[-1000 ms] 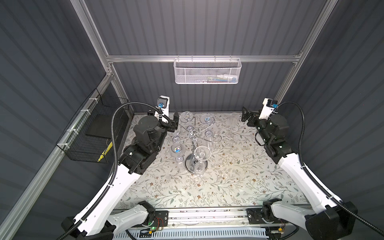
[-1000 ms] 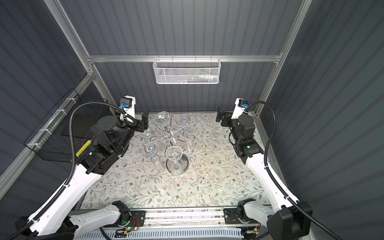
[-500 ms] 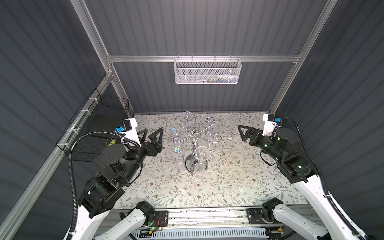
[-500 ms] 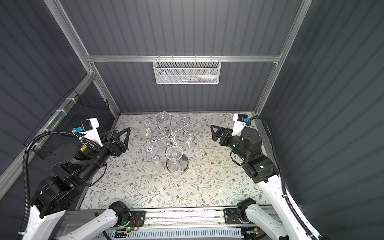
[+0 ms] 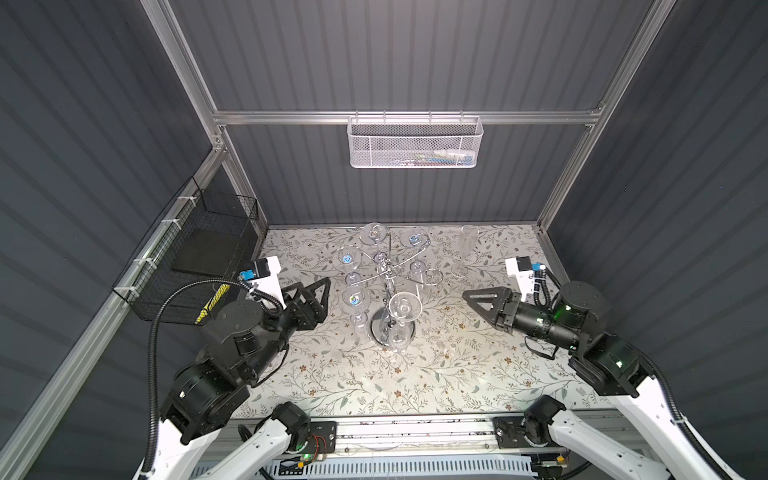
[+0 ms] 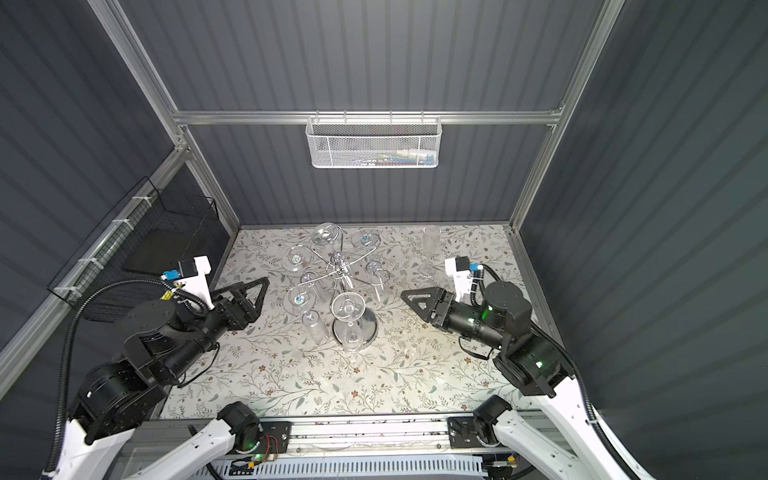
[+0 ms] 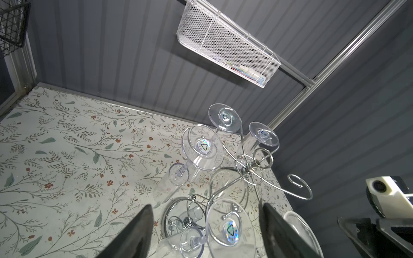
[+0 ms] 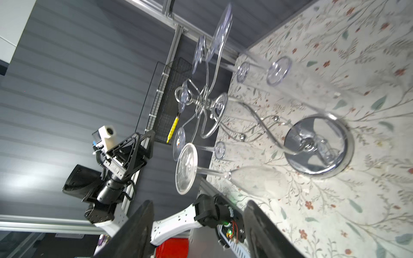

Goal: Take the wine glass off the wine glass rack
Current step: 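Move the right gripper toward the rack while the left gripper lowers beside the rack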

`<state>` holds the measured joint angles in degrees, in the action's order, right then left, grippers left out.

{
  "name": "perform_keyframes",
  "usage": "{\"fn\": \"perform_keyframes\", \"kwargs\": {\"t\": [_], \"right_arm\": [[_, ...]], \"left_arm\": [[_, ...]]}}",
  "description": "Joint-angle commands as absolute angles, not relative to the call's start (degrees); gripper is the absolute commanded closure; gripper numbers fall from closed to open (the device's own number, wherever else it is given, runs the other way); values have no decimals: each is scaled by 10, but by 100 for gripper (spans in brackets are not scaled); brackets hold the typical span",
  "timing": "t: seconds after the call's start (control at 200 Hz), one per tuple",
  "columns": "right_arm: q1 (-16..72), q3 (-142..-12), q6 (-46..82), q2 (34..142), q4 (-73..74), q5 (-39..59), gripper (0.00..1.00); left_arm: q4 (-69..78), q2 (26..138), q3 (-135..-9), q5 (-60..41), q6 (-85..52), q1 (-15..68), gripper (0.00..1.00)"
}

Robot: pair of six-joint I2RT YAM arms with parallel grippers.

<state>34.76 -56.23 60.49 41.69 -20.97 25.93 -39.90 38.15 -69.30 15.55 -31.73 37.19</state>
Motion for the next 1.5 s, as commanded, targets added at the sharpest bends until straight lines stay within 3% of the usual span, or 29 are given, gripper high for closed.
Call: {"fn": "perform_keyframes", "kwargs": {"t": [0.0, 0.57, 0.88, 1.121, 1.491], "right_arm": [[386, -544, 655, 435, -166, 267, 36], [512, -497, 757, 517, 0, 199, 53], [514, -482, 780, 517, 32, 146, 61], [515, -501, 782, 541, 36, 158, 61], [516, -500, 788, 548, 49, 156, 71]], "left_arm": [[-400, 387, -688, 153, -324, 374, 24], [-341, 378, -659, 140, -312, 374, 22], [-344, 357, -644, 140, -317, 374, 22], [-338, 357, -635, 146, -317, 374, 22], [-347, 343, -633, 154, -317, 374, 22]]}}
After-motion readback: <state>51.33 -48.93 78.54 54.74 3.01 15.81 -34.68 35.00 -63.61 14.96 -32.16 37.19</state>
